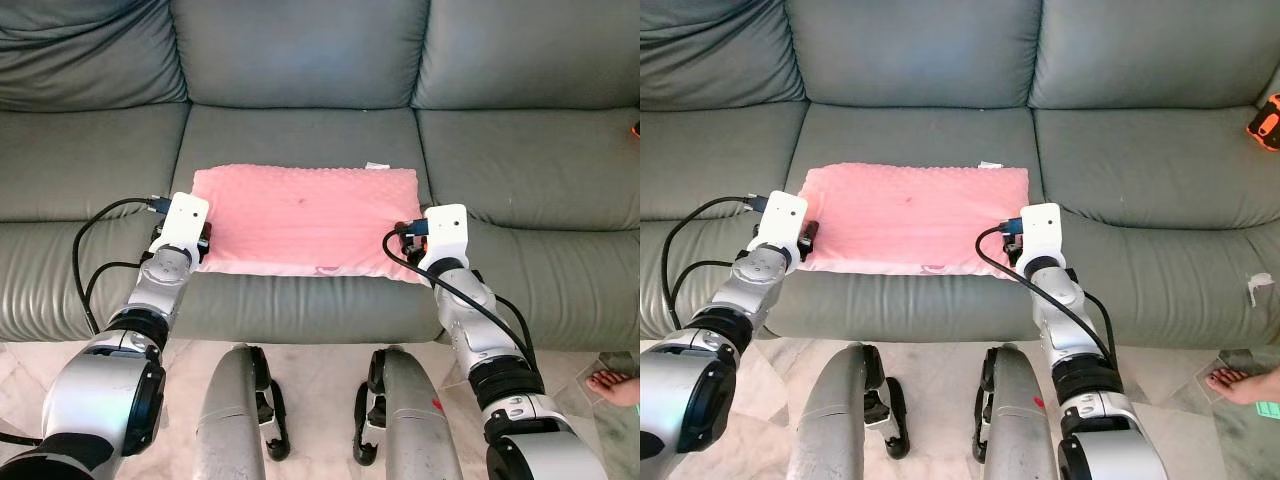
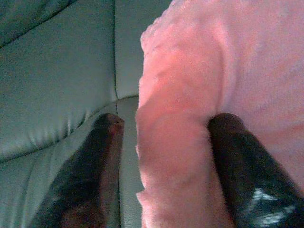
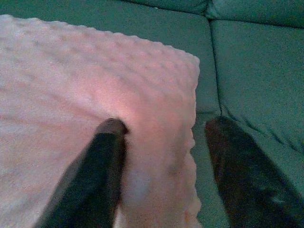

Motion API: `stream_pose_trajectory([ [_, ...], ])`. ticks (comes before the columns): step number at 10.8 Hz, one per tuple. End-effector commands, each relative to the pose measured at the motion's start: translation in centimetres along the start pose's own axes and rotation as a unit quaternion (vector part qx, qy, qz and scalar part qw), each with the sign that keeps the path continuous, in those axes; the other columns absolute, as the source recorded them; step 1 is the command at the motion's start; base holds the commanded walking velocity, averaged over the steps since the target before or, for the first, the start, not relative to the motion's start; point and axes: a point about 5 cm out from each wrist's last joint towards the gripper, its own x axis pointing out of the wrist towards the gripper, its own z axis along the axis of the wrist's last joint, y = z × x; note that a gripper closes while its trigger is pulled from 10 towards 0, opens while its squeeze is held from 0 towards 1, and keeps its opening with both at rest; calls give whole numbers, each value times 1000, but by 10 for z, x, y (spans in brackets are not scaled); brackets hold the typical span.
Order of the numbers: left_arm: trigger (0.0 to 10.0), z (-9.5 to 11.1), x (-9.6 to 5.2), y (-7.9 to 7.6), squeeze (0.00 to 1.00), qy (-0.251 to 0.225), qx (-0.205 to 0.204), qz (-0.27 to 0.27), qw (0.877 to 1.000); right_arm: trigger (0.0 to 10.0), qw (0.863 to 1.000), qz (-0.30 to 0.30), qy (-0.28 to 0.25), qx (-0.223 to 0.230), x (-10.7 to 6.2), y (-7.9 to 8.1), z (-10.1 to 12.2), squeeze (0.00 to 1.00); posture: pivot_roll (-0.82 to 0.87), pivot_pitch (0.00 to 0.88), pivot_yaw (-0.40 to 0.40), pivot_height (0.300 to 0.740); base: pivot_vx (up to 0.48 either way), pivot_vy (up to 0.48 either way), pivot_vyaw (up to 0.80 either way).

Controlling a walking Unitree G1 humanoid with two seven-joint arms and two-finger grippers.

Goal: Move the pillow to the sofa

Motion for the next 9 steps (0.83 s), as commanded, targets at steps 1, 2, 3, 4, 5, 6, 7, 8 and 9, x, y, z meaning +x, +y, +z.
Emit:
stream_pose_trajectory([
  [1, 10000, -15, -3, 8, 1000, 28, 24, 12, 999, 10000, 1000, -19, 4, 6, -2, -6, -4, 1000, -38, 248, -3, 635, 0, 0, 0],
  [2, 10000, -16, -3, 13, 1000, 31, 18, 20, 999, 10000, 1000, -15, 2, 18, -1, -4, -4, 1000, -40, 237, -3, 635, 0, 0, 0],
  [3, 10000, -18, -3, 18, 1000, 37, 30, 33, 998, 10000, 1000, -14, -1, 13, -2, -2, -3, 1000, -42, 222, -4, 635, 0, 0, 0],
  [4, 10000, -18, -3, 21, 1000, 39, 27, 40, 998, 10000, 1000, -25, 1, 2, -4, -3, -6, 1000, -48, 203, -4, 635, 0, 0, 0],
  [5, 10000, -19, -4, 22, 1000, 40, 25, 44, 998, 10000, 1000, -26, 5, -1, -7, -3, -9, 1000, -51, 194, -5, 635, 0, 0, 0],
  [6, 10000, -20, -4, 23, 1000, 42, 19, 50, 998, 10000, 1000, -20, 10, 5, -10, -1, -14, 1000, -57, 176, -7, 635, 0, 0, 0],
  [7, 10000, -19, -4, 19, 1000, 41, -9, 40, 998, 10000, 1000, -11, 9, 3, -15, 2, -17, 1000, -60, 160, -6, 635, 0, 0, 0],
  [8, 10000, -19, -4, 14, 1000, 40, -54, 16, 998, 10000, 1000, -1, 4, 7, -20, 5, -18, 1000, -58, 142, -5, 635, 0, 0, 0],
  [9, 10000, -20, -5, 7, 1000, 41, -83, -12, 996, 10000, 1000, 10, -1, 9, -24, 8, -18, 1000, -54, 126, -1, 635, 0, 0, 0],
])
